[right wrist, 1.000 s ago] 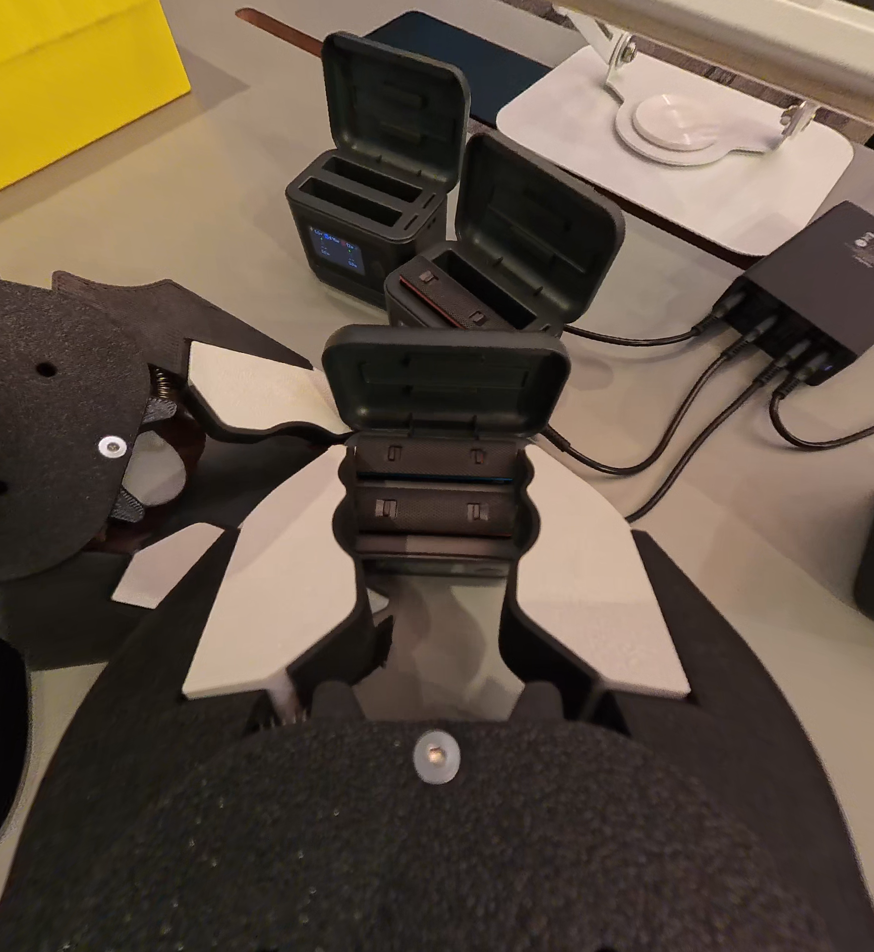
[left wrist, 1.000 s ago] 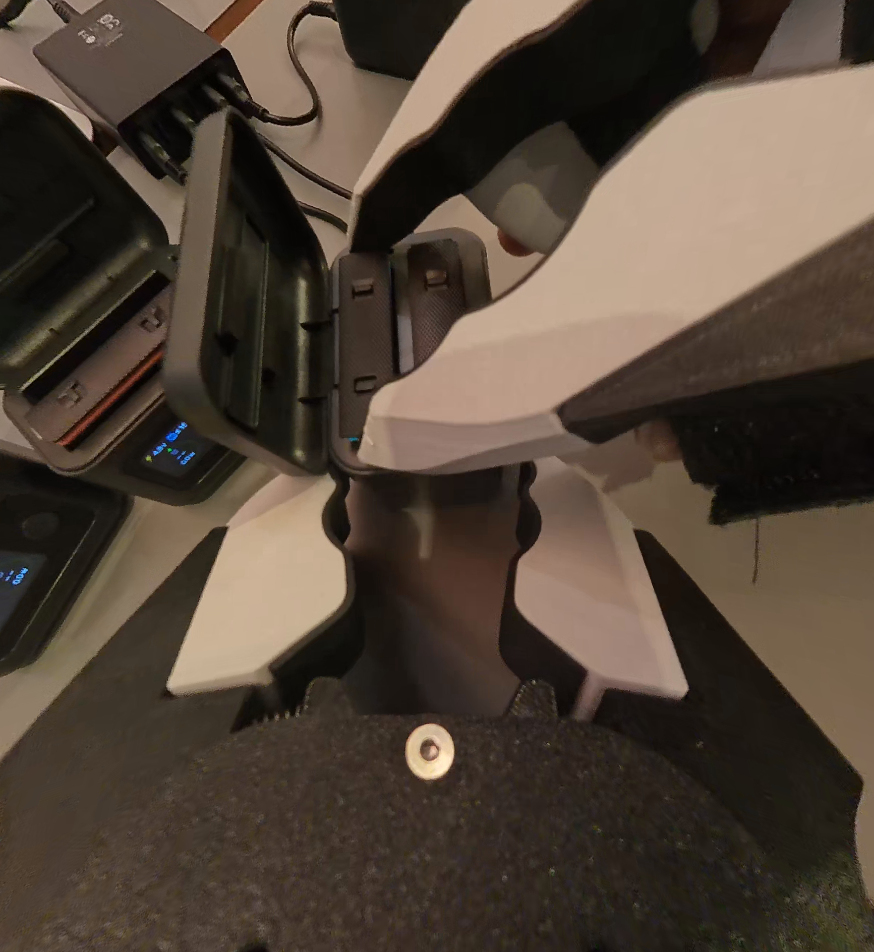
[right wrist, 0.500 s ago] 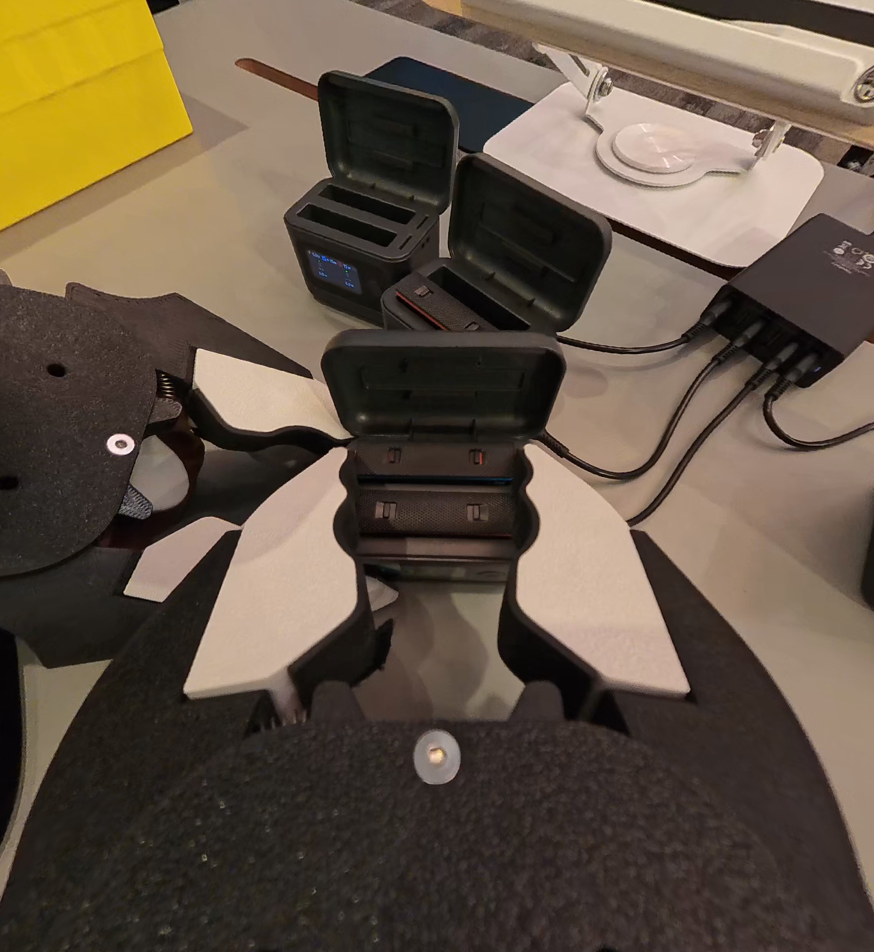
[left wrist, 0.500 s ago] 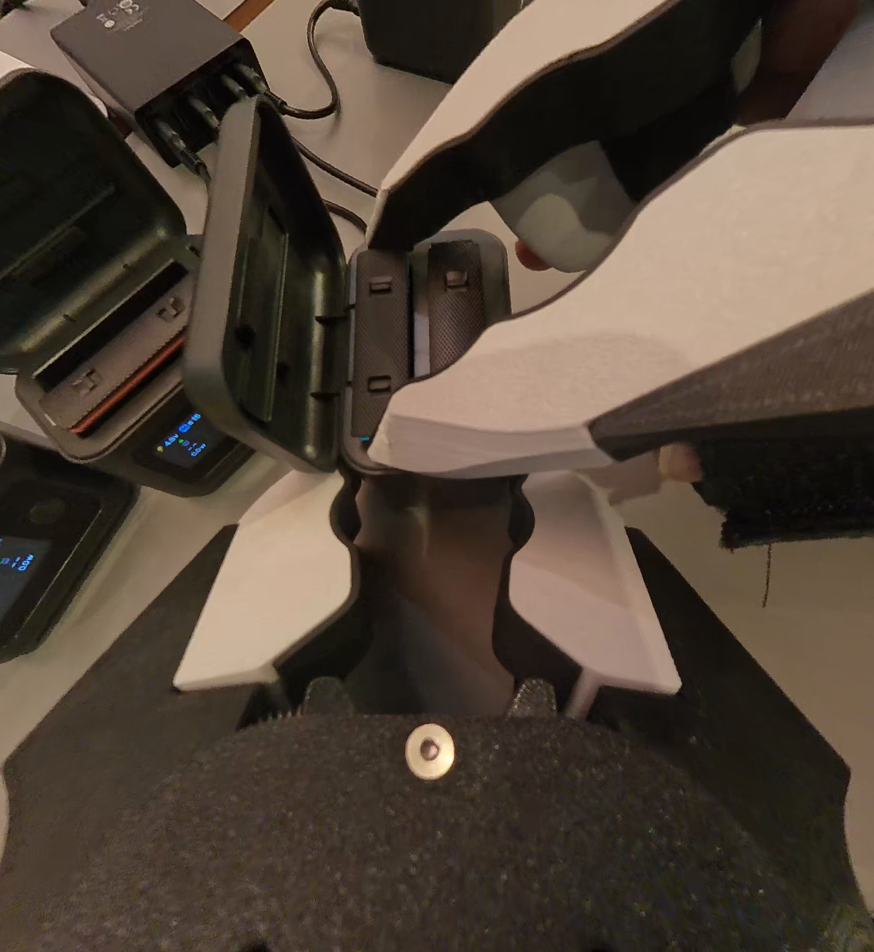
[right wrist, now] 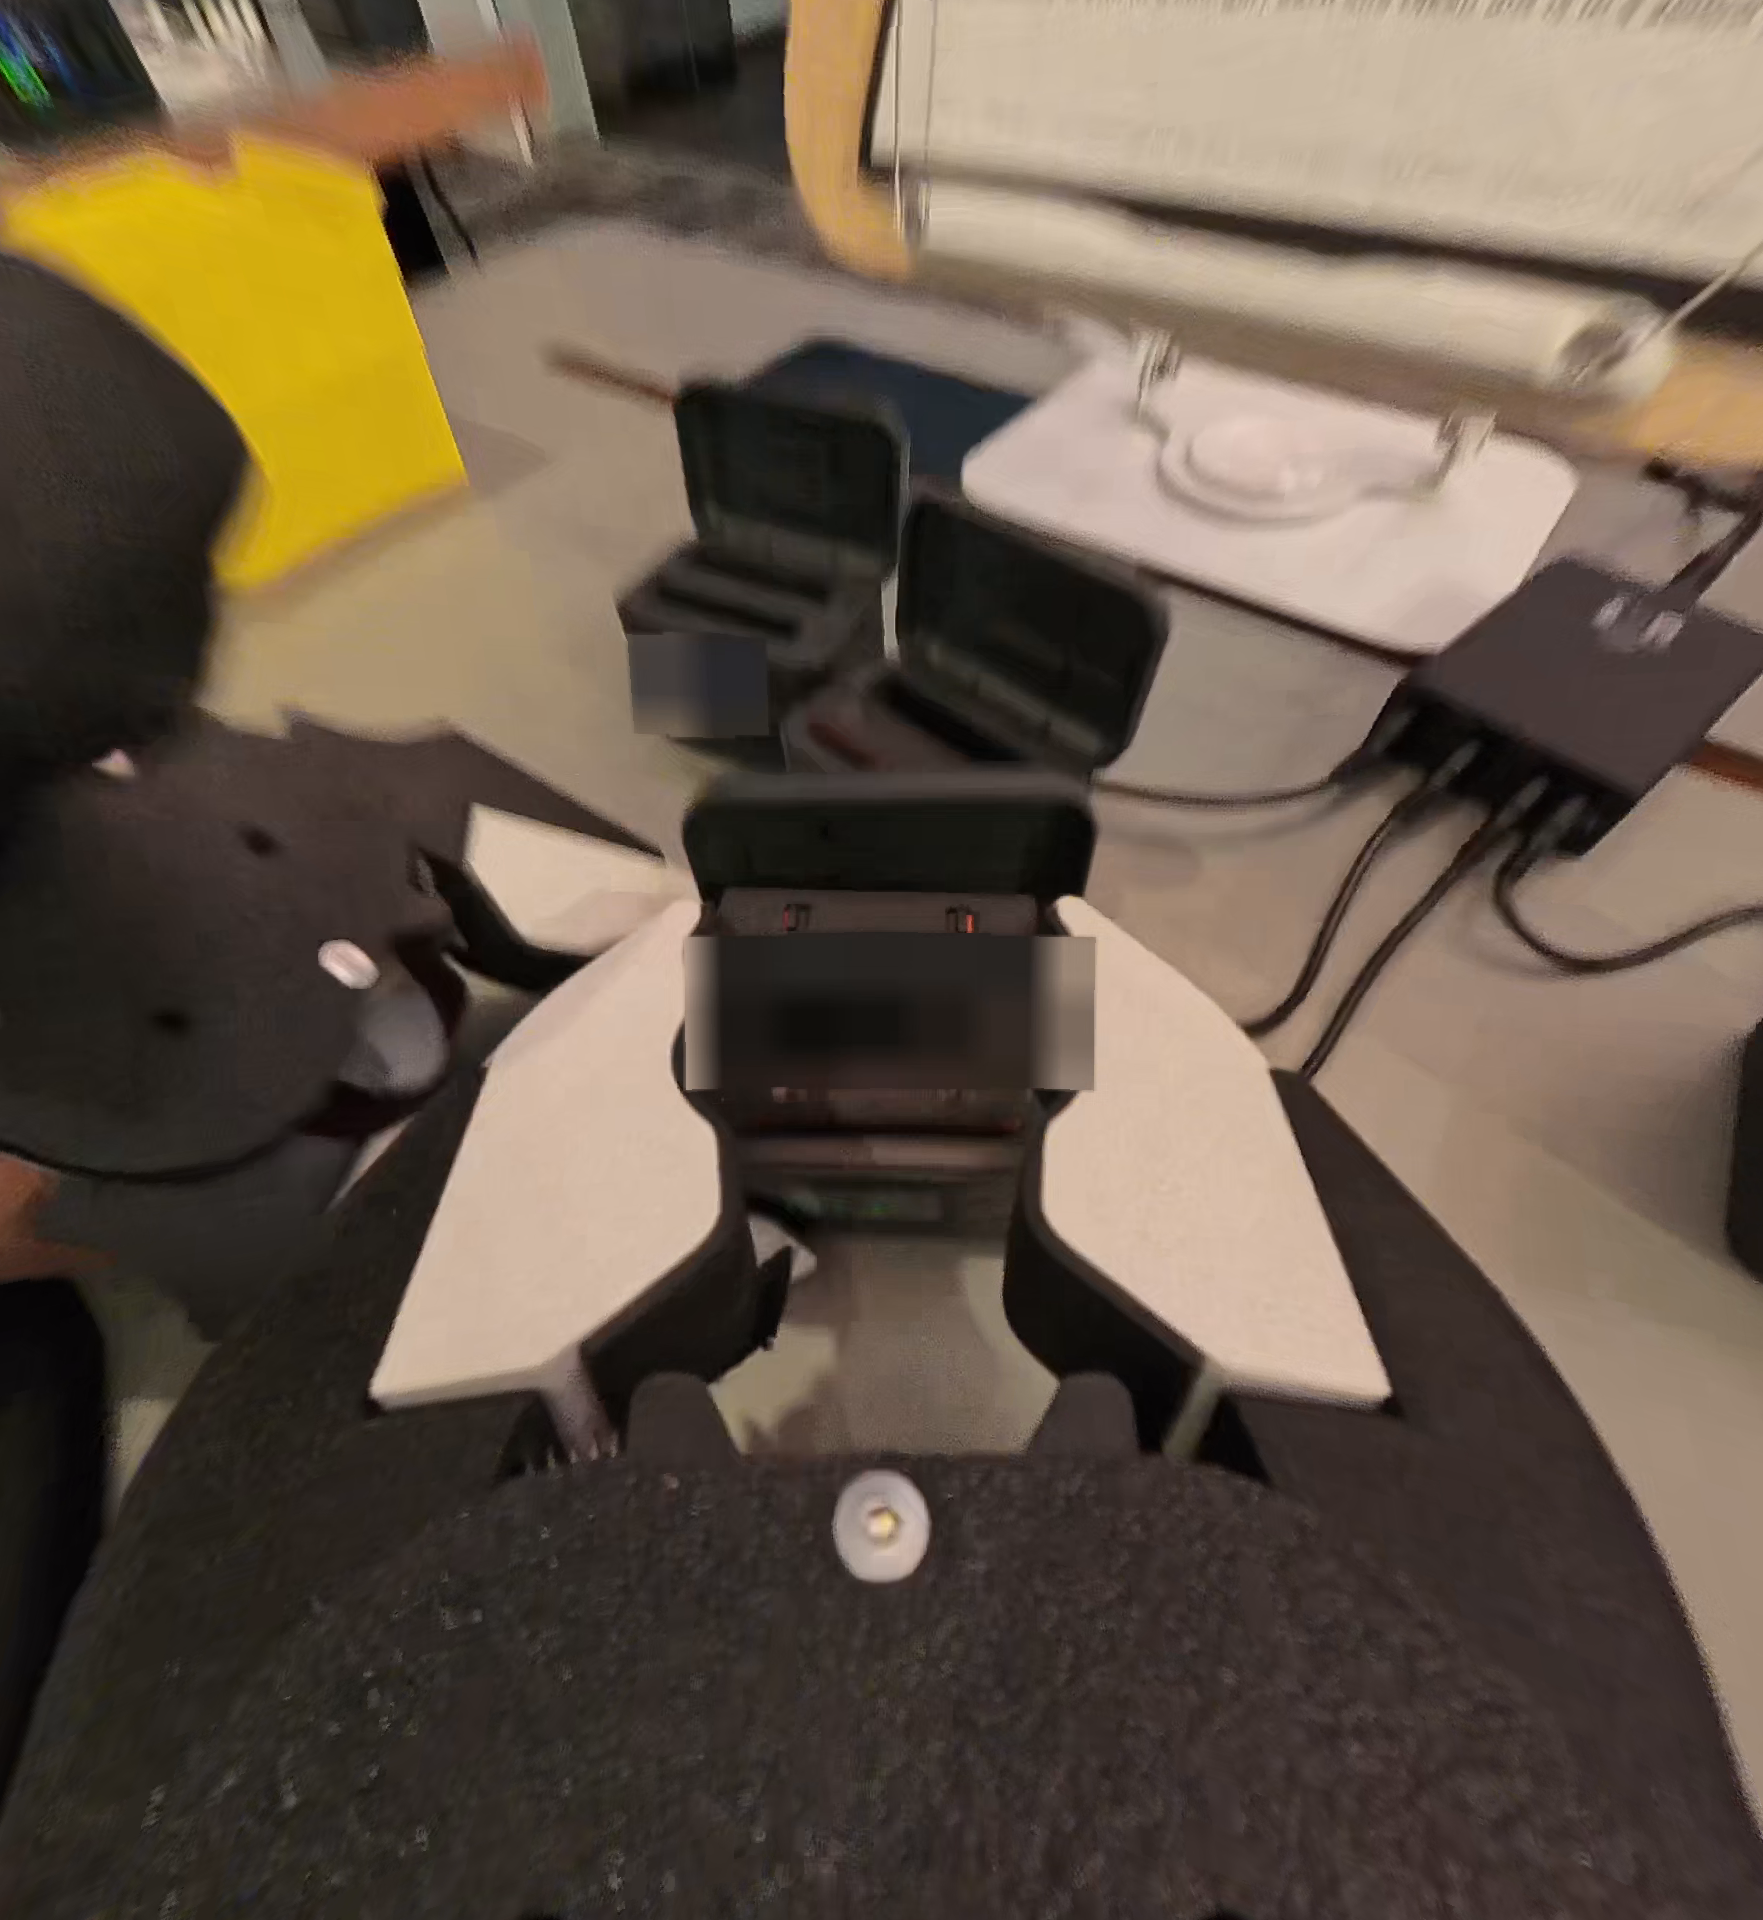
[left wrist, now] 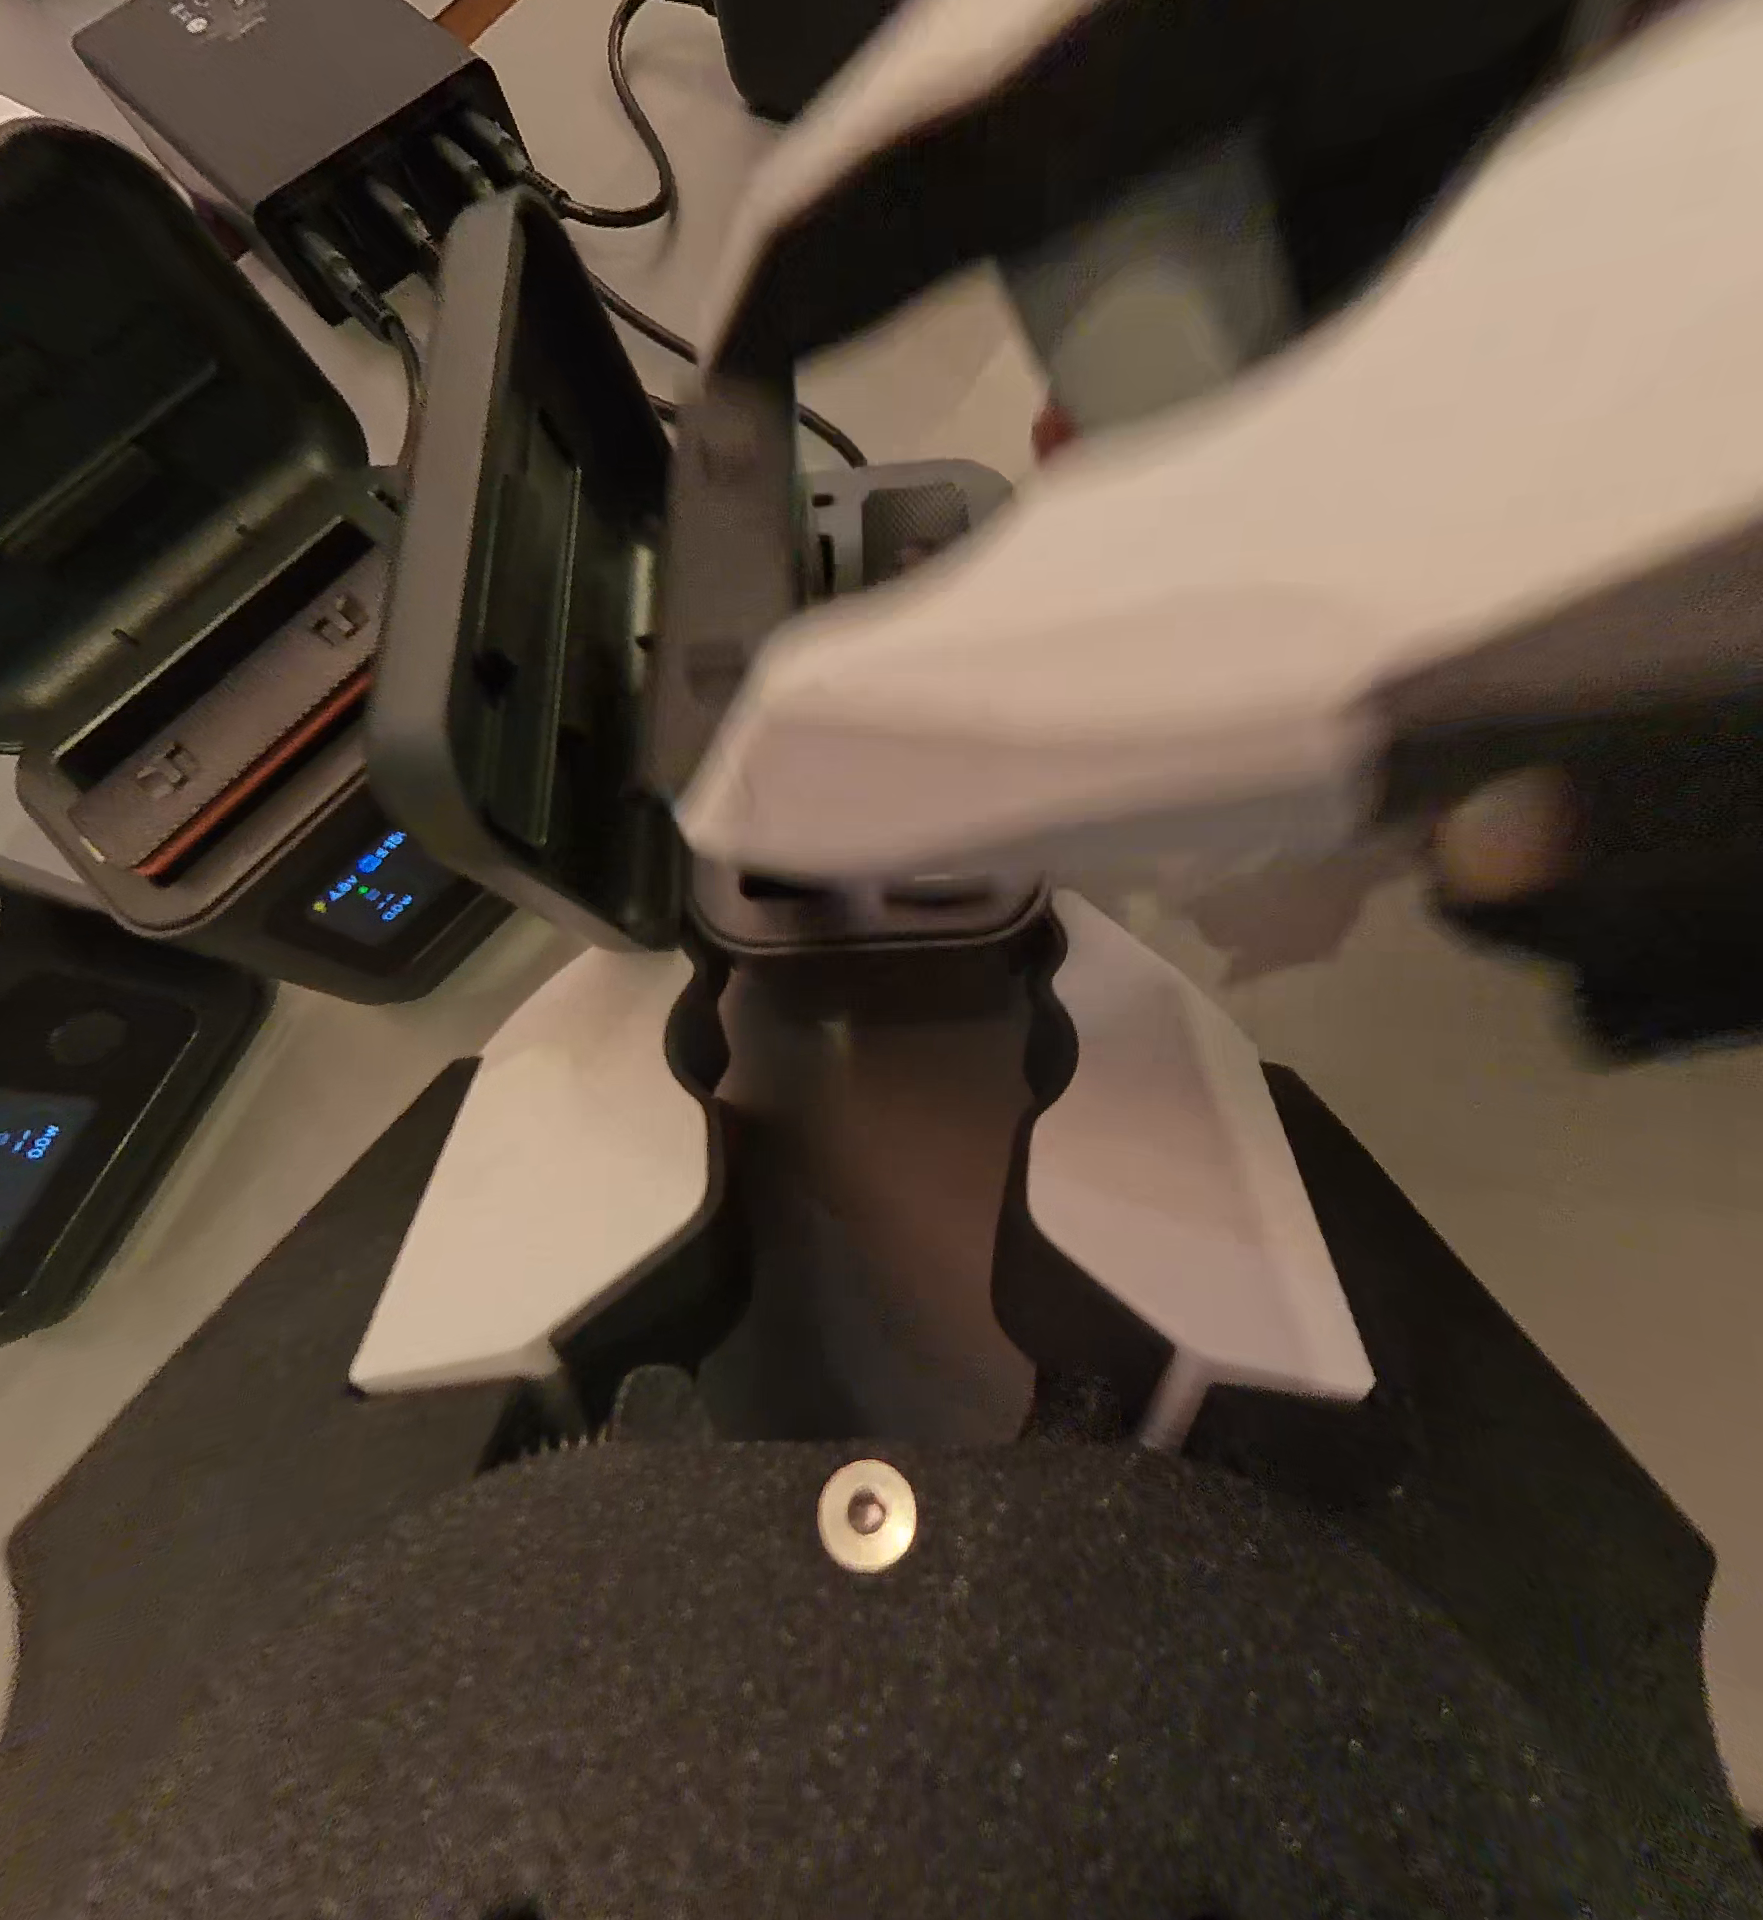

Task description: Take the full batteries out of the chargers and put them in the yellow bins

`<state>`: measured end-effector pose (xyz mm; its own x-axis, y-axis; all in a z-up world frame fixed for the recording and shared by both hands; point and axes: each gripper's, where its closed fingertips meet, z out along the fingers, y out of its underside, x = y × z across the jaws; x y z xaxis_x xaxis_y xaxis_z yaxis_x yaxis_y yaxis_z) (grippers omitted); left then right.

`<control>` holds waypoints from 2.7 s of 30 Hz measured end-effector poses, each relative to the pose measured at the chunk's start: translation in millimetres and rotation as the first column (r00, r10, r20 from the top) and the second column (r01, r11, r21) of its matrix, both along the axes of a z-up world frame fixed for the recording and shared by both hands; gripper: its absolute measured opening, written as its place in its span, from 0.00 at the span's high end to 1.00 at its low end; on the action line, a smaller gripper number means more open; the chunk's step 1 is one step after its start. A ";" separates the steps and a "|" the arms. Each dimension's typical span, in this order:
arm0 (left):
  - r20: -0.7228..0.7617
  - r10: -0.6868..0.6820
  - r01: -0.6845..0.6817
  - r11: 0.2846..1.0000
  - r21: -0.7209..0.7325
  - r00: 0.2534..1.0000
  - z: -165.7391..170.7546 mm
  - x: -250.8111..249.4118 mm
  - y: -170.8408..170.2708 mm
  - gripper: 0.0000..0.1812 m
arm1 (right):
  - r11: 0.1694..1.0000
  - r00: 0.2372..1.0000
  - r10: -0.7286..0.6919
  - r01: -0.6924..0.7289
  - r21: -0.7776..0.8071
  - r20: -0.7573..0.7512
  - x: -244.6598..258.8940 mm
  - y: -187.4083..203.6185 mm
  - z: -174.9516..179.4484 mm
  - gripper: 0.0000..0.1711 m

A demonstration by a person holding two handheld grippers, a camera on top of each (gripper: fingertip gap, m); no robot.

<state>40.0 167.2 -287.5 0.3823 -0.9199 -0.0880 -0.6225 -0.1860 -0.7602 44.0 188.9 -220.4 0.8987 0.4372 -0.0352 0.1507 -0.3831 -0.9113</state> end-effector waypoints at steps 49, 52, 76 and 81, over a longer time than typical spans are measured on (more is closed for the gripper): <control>0.032 0.004 -0.004 1.000 0.010 0.999 13.0 -23.7 -11.4 0.66 | 0.992 0.998 -0.065 0.064 -0.110 -0.012 53.8 -133.3 -23.9 0.66; 0.031 -0.005 0.005 1.000 0.018 0.999 16.0 -25.4 -15.7 0.67 | 0.992 0.998 -0.067 0.066 -0.107 -0.014 54.4 -132.9 -23.6 0.66; 0.205 -0.388 0.298 0.883 0.363 0.898 75.0 31.4 -111.9 0.74 | 0.993 0.858 -0.033 0.085 0.079 -0.512 49.6 -134.8 45.5 0.66; 0.230 -0.377 0.254 0.867 0.429 0.897 86.3 33.3 -116.0 0.89 | 0.997 0.805 -0.016 0.061 0.055 -0.593 32.8 -134.0 45.5 0.66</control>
